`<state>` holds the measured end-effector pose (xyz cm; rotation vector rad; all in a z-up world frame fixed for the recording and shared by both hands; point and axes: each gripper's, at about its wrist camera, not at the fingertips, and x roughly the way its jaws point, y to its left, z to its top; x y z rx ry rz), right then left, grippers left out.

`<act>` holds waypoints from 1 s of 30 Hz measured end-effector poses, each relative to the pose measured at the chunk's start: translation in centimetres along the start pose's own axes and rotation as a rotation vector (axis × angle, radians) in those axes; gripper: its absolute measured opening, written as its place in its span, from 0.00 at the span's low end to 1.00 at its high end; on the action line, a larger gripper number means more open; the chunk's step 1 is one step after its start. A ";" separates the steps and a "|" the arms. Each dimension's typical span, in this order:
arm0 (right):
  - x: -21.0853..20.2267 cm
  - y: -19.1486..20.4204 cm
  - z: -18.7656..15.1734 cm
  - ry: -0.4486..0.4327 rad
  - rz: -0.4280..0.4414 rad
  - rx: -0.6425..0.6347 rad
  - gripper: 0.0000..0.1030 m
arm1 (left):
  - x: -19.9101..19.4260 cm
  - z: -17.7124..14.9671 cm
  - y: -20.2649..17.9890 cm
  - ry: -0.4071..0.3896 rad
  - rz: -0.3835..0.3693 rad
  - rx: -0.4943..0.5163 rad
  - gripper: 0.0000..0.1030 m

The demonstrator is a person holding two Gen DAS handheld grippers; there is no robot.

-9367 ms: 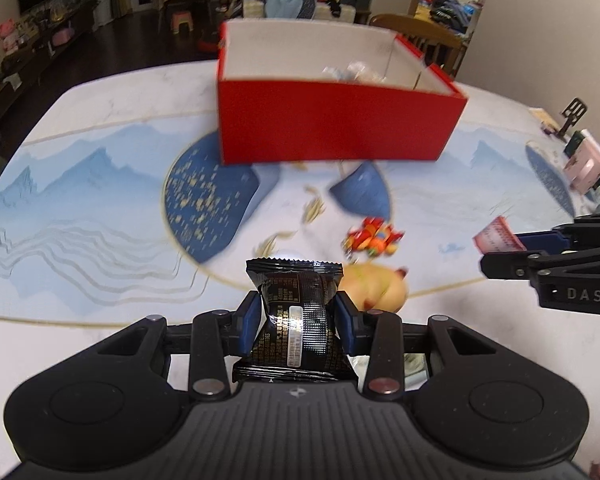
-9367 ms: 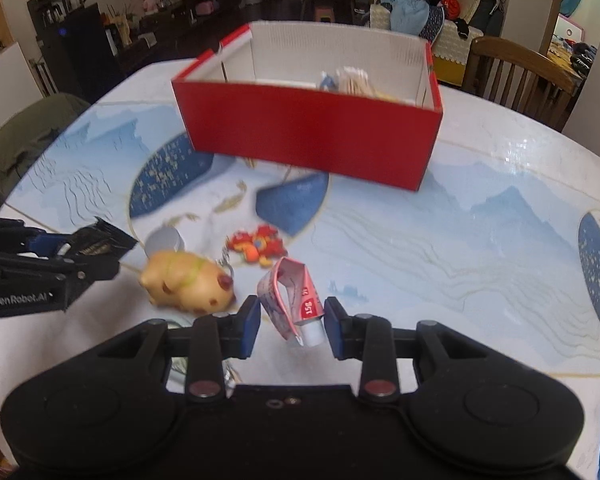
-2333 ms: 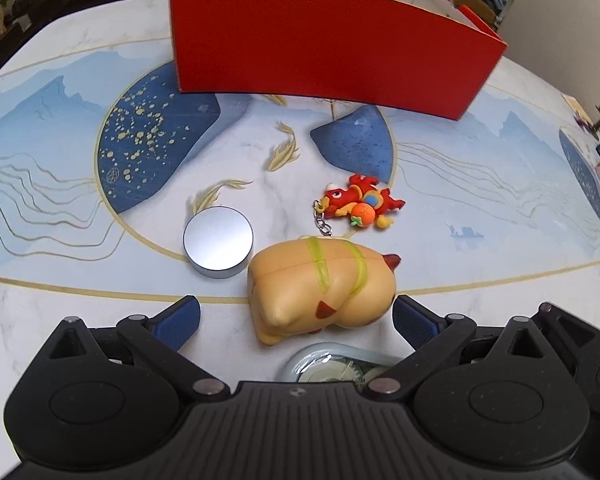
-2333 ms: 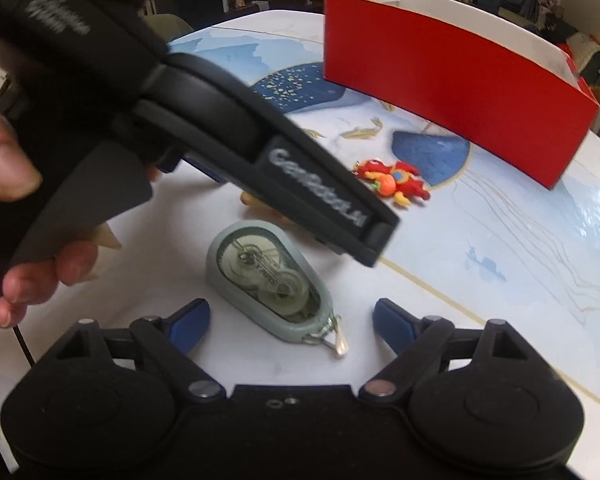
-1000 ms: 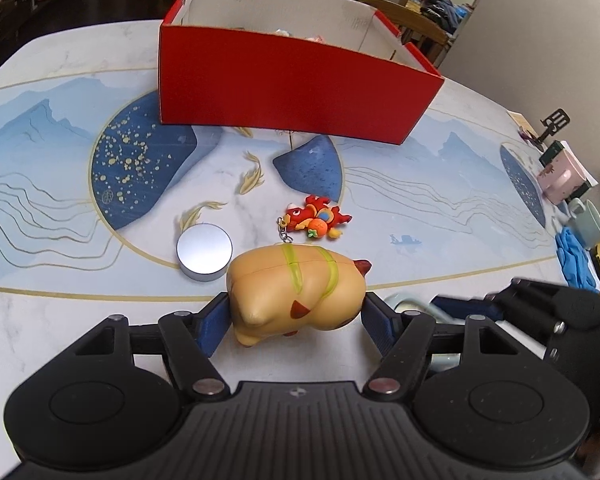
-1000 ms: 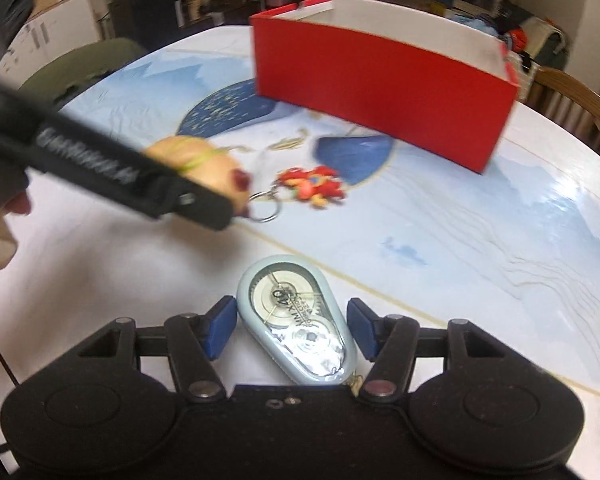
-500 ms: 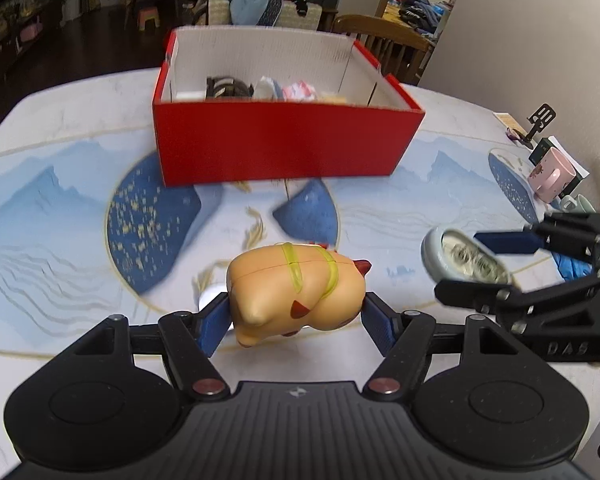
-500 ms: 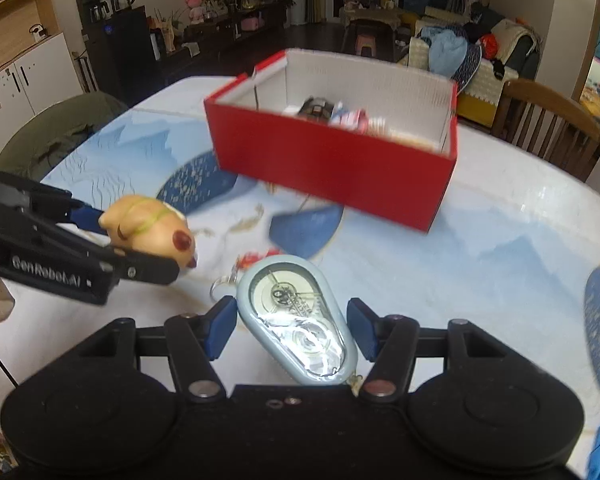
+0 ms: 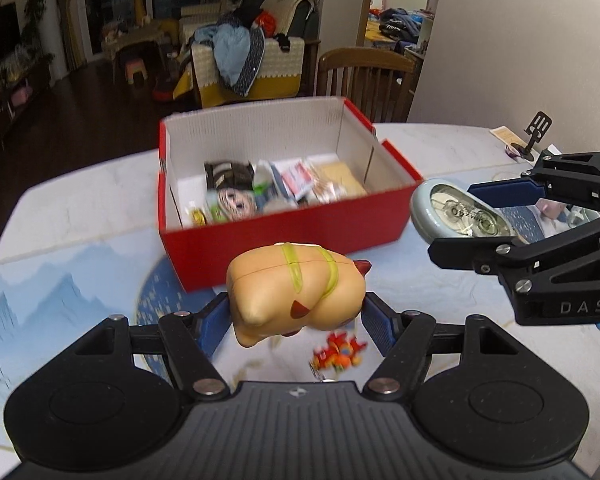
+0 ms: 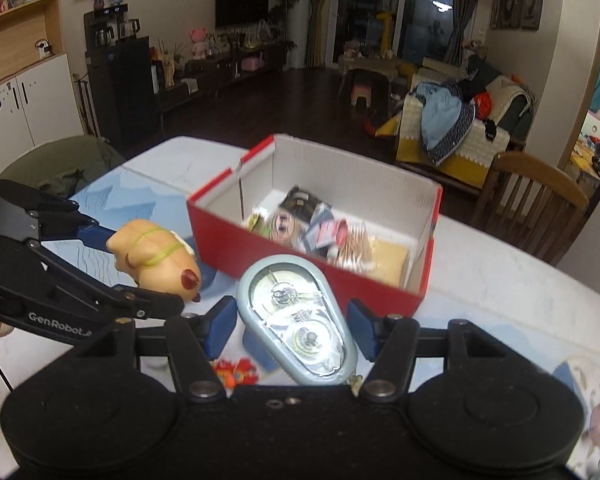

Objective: Organize objects
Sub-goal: 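Carry the squishy toy and tape roller with both grippers into the red box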

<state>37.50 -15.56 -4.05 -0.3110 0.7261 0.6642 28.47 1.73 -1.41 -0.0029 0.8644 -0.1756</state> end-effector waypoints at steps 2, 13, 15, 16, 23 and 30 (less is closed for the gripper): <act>0.3 -0.1 0.8 -0.011 -0.001 -0.001 0.58 | 0.2 1.0 0.3 -0.006 0.002 0.001 0.68; 3.0 -2.1 5.3 -0.059 -0.050 0.022 0.58 | 2.3 6.3 2.0 -0.029 0.049 -0.018 0.68; 3.8 -2.4 5.8 -0.058 -0.066 0.020 0.58 | 2.9 7.2 2.3 -0.029 0.057 -0.021 0.68; 4.1 -2.6 6.1 -0.055 -0.066 0.027 0.58 | 3.2 7.7 2.5 -0.030 0.061 -0.024 0.68; 6.9 -4.4 8.4 -0.057 -0.108 0.073 0.58 | 5.4 10.4 3.2 -0.044 0.102 -0.024 0.68; 10.1 -6.8 10.0 -0.038 -0.140 0.115 0.58 | 8.9 12.5 3.9 -0.009 0.137 -0.035 0.68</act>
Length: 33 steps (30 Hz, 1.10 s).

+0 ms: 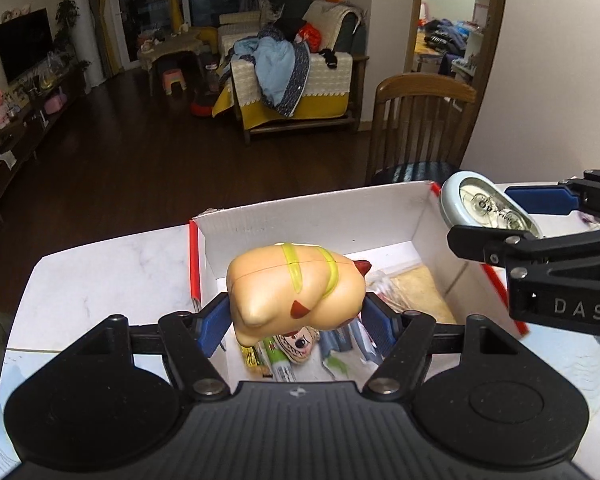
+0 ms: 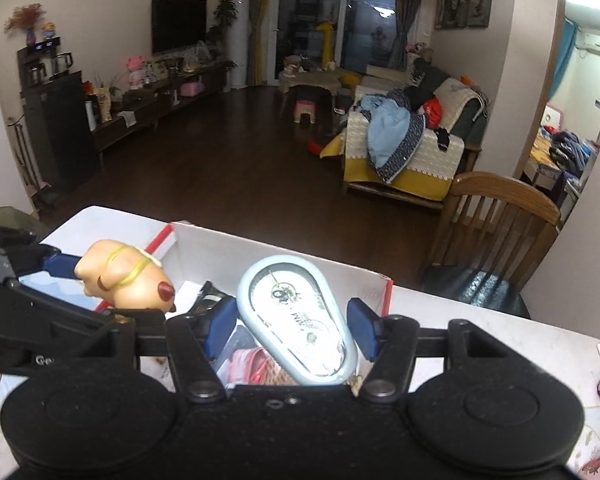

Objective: Organize objects
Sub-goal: 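Carry the squishy toy and tape roller with both grippers into the red box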

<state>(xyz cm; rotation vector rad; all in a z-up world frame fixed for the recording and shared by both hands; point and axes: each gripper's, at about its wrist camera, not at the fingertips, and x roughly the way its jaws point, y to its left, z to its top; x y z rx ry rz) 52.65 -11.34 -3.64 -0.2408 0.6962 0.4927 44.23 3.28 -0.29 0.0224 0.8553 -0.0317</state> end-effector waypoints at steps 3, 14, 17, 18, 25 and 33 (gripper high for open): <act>2.0 -0.3 0.2 0.034 -0.012 0.006 0.58 | 1.9 0.2 -0.3 0.025 0.023 0.007 0.68; 7.7 -0.9 -0.8 0.134 -0.018 0.063 0.58 | 7.7 0.2 -1.4 0.104 0.069 0.051 0.68; 8.9 -1.2 -1.3 0.155 -0.017 0.070 0.58 | 9.0 0.2 -1.6 0.125 0.070 0.052 0.68; 9.2 -1.2 -1.5 0.163 -0.014 0.073 0.58 | 9.4 0.2 -1.6 0.134 0.074 0.057 0.68; 11.0 -1.4 -2.3 0.211 0.003 0.108 0.49 | 11.3 -0.3 -1.2 0.181 0.078 0.071 0.68; 11.8 -1.3 -3.0 0.229 0.004 0.113 0.50 | 12.6 -0.6 -0.5 0.225 0.064 0.061 0.69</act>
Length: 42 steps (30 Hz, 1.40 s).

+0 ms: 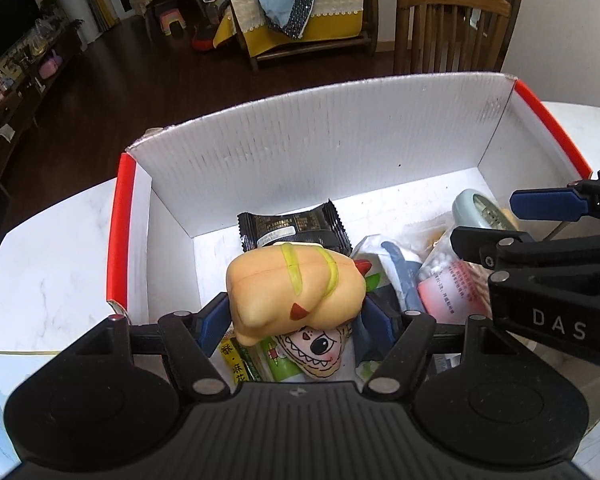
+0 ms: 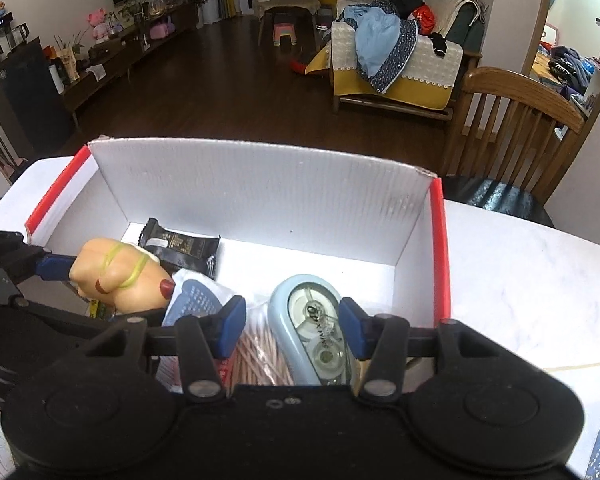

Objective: Organize objects
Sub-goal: 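Carry the squishy toy and tape roller with both grippers into the red box, then open both grippers to drop the toy and tape roller in the box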

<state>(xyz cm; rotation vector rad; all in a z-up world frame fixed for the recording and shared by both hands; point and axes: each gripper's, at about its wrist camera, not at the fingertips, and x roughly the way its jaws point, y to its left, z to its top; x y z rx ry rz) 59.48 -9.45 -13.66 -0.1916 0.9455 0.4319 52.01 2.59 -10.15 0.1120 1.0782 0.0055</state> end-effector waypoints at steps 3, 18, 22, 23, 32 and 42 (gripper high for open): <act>0.1 -0.3 0.0 0.004 0.008 0.019 0.51 | 0.1 0.3 -0.1 0.014 -0.003 0.010 0.69; -2.0 -0.2 -0.1 -0.029 0.021 0.010 0.60 | -1.7 0.0 -0.1 -0.001 -0.035 -0.002 0.75; -3.3 0.1 -0.1 -0.046 0.023 0.002 0.61 | -3.0 -0.3 -0.1 -0.017 -0.045 -0.012 0.75; -3.7 0.1 -0.1 -0.051 0.025 -0.002 0.62 | -3.4 -0.4 -0.1 -0.022 -0.049 -0.013 0.75; -8.1 1.1 -0.5 -0.104 0.058 -0.036 0.62 | -7.7 -1.9 -0.1 -0.087 -0.076 -0.018 0.75; -13.6 1.9 -2.1 -0.159 0.094 -0.057 0.63 | -13.1 -4.8 0.2 -0.147 -0.120 -0.043 0.75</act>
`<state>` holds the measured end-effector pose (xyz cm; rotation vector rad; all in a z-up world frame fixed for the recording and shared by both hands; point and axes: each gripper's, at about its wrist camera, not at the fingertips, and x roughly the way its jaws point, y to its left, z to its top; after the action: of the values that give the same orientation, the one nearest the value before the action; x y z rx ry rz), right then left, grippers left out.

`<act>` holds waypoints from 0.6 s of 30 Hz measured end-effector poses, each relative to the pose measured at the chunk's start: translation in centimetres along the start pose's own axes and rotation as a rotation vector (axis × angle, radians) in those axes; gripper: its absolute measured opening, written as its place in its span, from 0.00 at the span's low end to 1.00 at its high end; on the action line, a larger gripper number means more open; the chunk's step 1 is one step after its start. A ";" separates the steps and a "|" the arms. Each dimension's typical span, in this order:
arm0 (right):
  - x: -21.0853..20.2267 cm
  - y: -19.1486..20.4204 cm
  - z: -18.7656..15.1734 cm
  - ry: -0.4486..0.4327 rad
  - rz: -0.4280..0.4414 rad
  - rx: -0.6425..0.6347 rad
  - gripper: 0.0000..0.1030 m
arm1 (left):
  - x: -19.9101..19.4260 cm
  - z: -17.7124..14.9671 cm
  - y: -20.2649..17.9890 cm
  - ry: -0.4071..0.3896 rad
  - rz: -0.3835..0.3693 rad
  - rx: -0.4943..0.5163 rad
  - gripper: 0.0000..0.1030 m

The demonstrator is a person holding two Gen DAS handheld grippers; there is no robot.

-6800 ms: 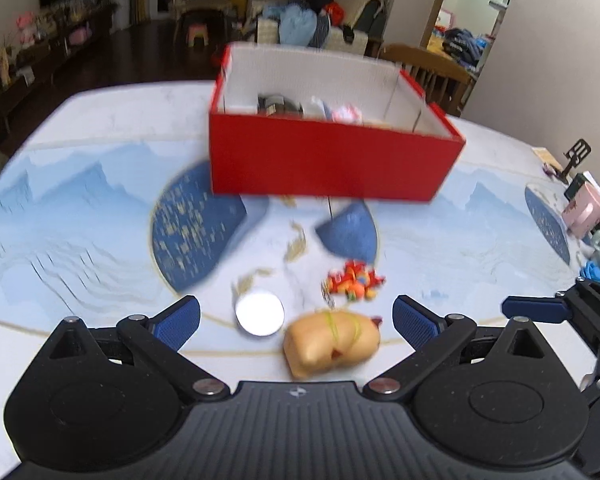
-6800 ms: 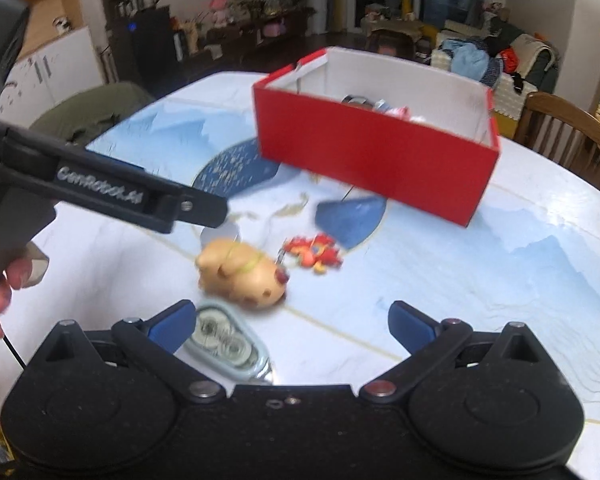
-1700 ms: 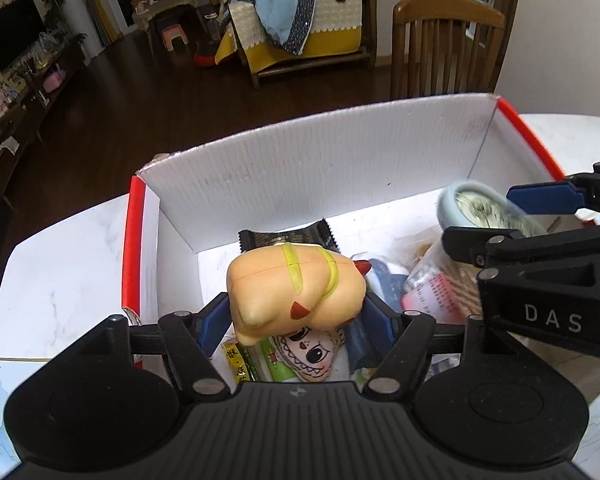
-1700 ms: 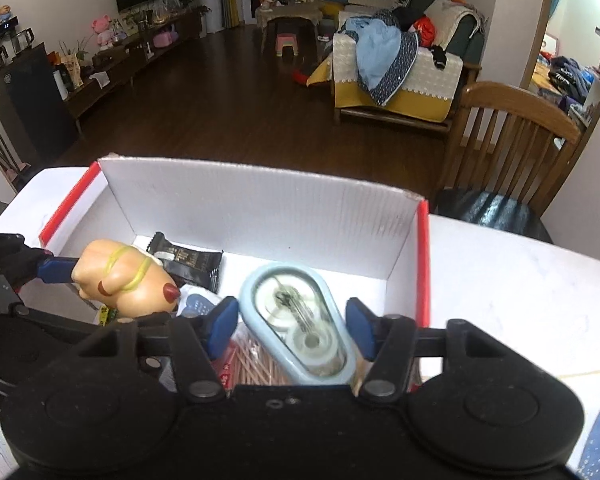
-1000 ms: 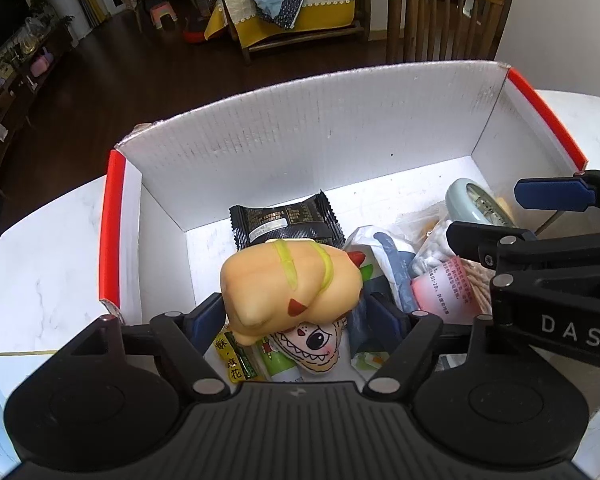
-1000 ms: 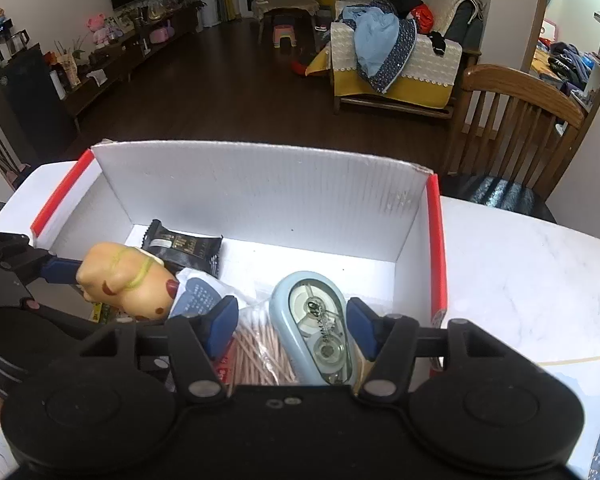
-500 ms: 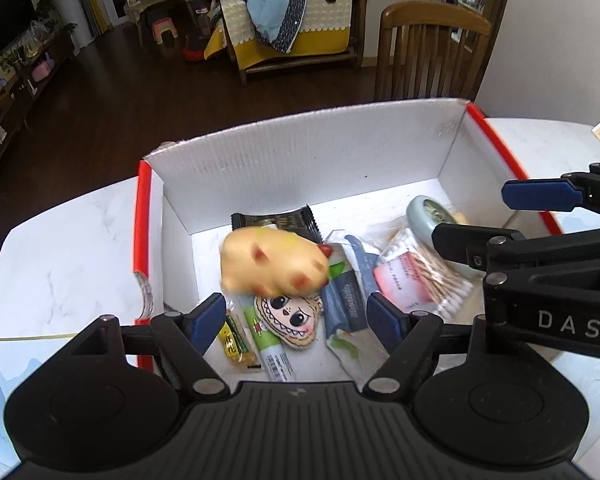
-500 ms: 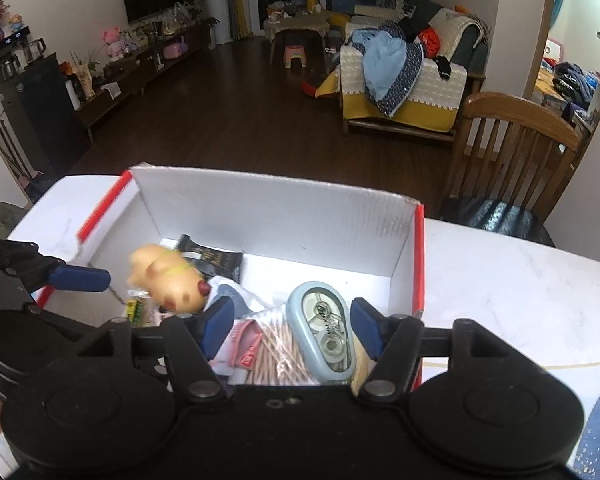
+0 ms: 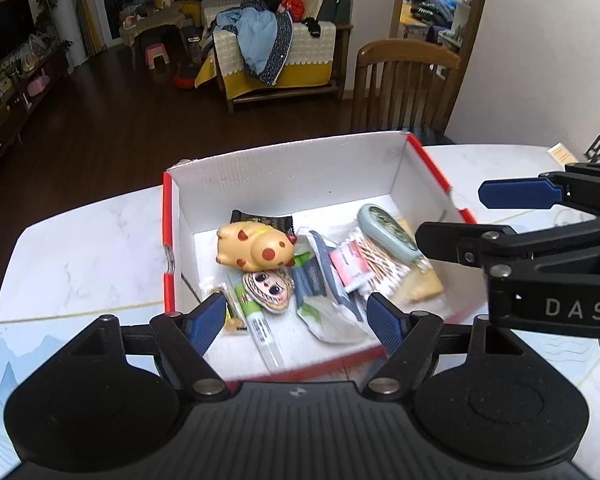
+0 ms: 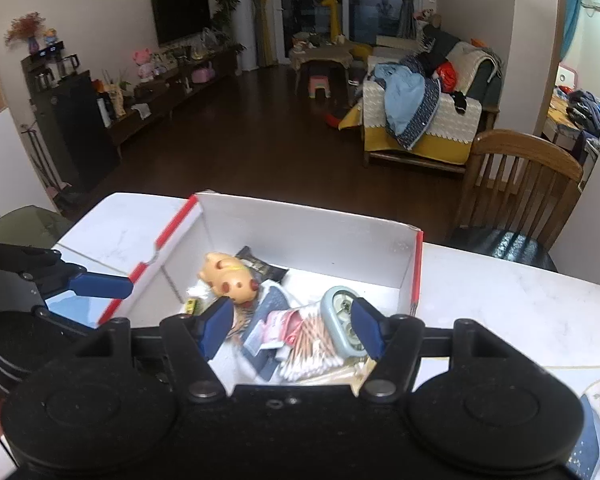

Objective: Organize objects
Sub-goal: 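Open both grippers to drop the toy and tape roller in the box, then withdraw both grippers toward the silver tin and dragon keychain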

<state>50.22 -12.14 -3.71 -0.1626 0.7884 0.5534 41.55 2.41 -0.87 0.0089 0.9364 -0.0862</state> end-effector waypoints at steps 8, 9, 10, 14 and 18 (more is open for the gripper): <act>-4.7 1.5 -2.1 -0.067 0.015 -0.027 0.68 | -4.4 -2.9 0.3 -0.061 0.004 -0.022 0.75; -5.2 1.6 -2.5 -0.075 0.015 -0.029 0.69 | -4.9 -3.3 0.4 -0.069 0.001 -0.031 0.75; -5.8 1.8 -2.8 -0.082 0.022 -0.031 0.70 | -5.3 -3.8 0.5 -0.076 -0.001 -0.037 0.75; -7.4 2.4 -4.6 -0.090 0.045 -0.040 0.77 | -6.9 -5.8 0.5 -0.106 0.014 -0.023 0.78; -8.1 3.1 -6.6 -0.088 0.058 -0.056 0.83 | -7.9 -7.9 0.3 -0.119 0.041 -0.011 0.78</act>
<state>39.81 -15.14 -2.39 -0.1662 0.6936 0.6340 30.55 3.62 0.79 0.0132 0.8172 -0.0430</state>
